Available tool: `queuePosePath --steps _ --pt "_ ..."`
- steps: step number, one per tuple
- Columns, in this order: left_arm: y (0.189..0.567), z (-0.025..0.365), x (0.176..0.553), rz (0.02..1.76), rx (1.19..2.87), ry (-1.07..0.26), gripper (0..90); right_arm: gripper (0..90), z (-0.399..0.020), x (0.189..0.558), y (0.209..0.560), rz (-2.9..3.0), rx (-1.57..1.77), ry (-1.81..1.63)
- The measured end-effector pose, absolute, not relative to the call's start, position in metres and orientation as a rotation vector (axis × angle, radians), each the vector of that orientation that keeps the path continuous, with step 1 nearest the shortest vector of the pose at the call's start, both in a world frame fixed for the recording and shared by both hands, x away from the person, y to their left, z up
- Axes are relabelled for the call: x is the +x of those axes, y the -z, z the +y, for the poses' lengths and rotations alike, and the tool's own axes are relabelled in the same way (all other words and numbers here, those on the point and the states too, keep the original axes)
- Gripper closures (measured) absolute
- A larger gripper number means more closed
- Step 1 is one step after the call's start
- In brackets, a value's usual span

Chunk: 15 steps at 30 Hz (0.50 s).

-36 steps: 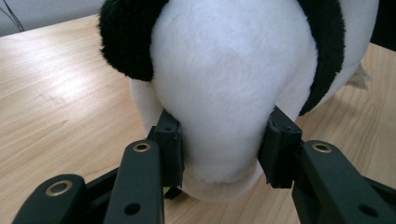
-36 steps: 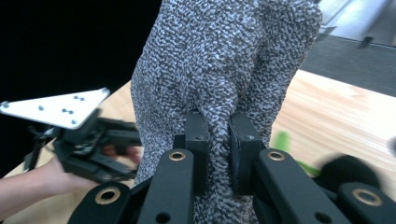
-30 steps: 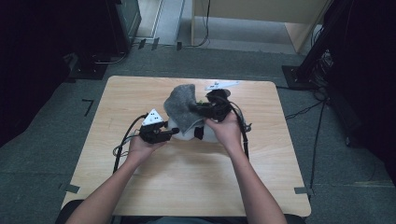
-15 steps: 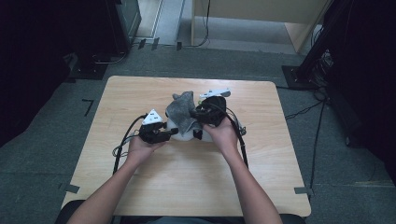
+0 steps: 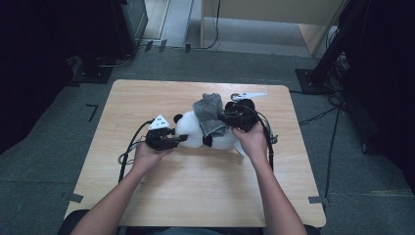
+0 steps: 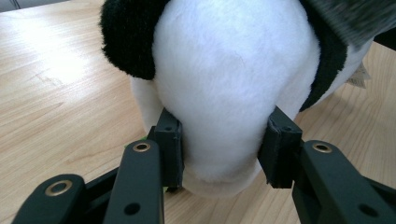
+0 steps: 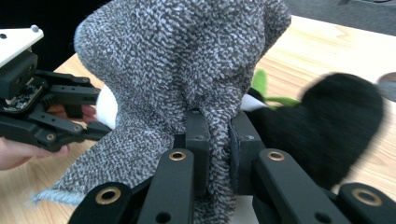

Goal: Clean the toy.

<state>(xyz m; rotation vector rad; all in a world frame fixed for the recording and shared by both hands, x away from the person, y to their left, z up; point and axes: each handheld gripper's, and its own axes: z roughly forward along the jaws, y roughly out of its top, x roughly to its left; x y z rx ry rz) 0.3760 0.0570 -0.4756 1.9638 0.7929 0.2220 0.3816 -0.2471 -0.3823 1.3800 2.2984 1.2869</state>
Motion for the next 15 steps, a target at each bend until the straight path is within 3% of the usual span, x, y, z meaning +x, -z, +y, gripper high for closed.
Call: queuePosePath --steps 15 --pt "0.477 0.058 0.377 0.804 1.953 -0.208 57.9 81.8 -0.317 0.371 0.39 2.165 1.552 -1.233"
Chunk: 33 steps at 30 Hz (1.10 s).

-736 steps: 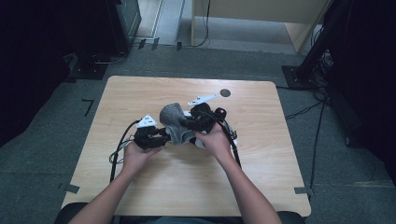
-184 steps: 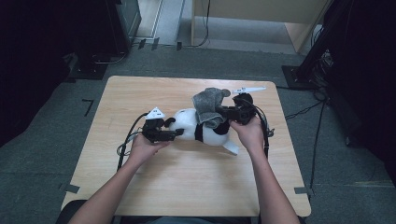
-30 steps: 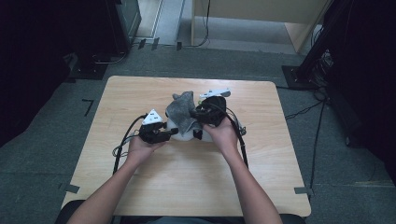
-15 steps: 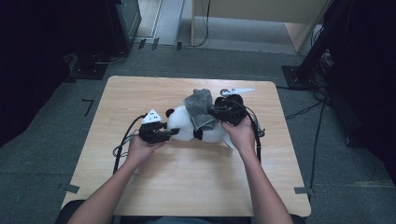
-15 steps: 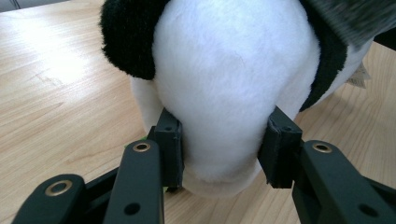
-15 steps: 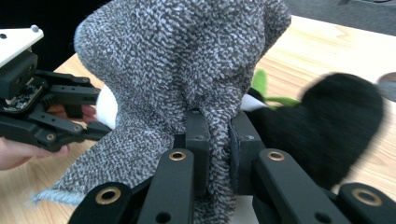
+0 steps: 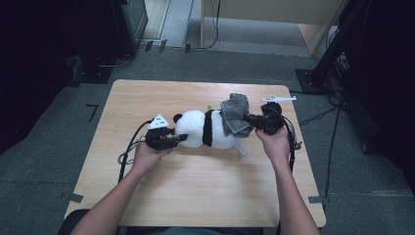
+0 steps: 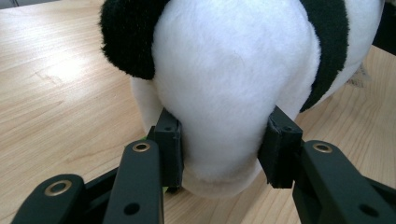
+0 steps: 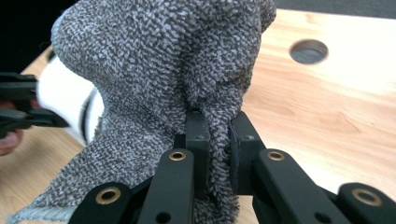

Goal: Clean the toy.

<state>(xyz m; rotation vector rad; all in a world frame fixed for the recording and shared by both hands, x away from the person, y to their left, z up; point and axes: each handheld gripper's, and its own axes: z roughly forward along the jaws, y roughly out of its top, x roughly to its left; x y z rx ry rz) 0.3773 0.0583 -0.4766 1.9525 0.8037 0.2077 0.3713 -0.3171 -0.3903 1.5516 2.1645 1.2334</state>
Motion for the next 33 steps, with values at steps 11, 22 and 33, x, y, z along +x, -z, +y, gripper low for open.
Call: queuePosePath --steps 11,22,33 --pt "0.478 0.059 0.378 0.82 1.932 -0.195 57.7 81.9 -0.332 0.359 0.374 2.085 1.554 -1.352" --pt "0.476 0.058 0.377 0.821 1.939 -0.198 57.7 81.9 -0.241 0.366 0.341 2.26 1.291 -1.461" --pt "0.473 0.054 0.373 0.796 1.955 -0.248 58.2 81.9 -0.166 0.384 0.369 2.428 1.258 -1.4"
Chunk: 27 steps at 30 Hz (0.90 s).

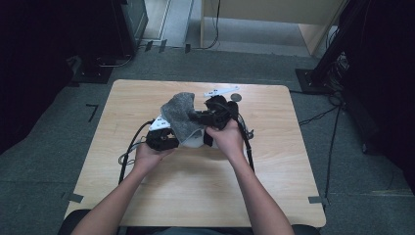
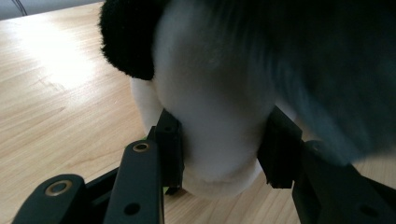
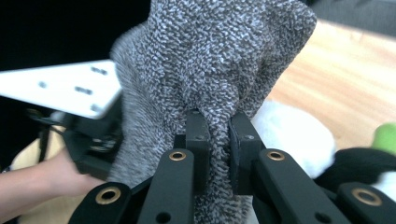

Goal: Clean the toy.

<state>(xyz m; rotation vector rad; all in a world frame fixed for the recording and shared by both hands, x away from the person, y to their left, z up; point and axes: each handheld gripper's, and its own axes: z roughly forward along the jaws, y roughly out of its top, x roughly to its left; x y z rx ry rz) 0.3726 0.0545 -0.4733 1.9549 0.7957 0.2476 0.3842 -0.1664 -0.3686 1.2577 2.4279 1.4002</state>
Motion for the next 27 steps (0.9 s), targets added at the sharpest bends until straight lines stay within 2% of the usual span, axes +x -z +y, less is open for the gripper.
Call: queuePosePath --steps 5,14,19,27 --pt "0.475 0.055 0.373 0.805 1.957 -0.239 58.2 81.9 -0.168 0.391 0.389 2.424 1.306 -1.361" --pt "0.475 0.056 0.375 0.81 1.952 -0.216 57.6 81.8 -0.198 0.39 0.39 2.388 1.342 -1.226" --pt "0.475 0.054 0.374 0.796 1.953 -0.211 57.1 81.6 -0.222 0.388 0.393 2.367 1.397 -1.289" --pt "0.475 0.055 0.375 0.798 1.955 -0.199 57.0 81.6 -0.233 0.384 0.39 2.35 1.398 -1.292"
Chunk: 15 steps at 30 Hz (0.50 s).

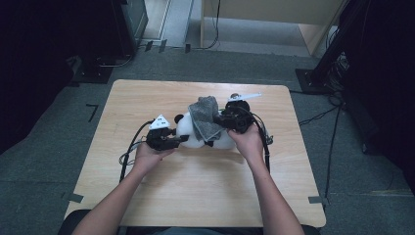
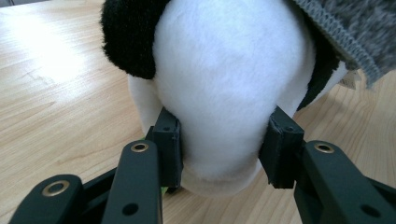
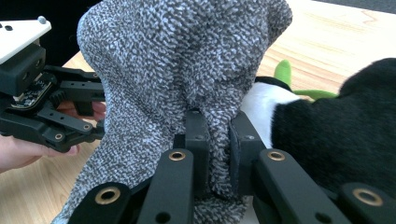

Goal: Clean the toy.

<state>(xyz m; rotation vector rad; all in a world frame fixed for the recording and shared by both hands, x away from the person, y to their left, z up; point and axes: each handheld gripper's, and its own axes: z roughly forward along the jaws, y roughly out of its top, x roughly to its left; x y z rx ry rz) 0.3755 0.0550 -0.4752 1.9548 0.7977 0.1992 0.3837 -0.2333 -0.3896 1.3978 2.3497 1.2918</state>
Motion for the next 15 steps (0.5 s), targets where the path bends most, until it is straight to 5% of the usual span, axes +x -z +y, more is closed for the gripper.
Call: queuePosePath --steps 15 --pt "0.472 0.055 0.376 0.808 1.943 -0.187 59.5 81.4 -0.285 0.369 0.384 2.249 1.471 -1.308"
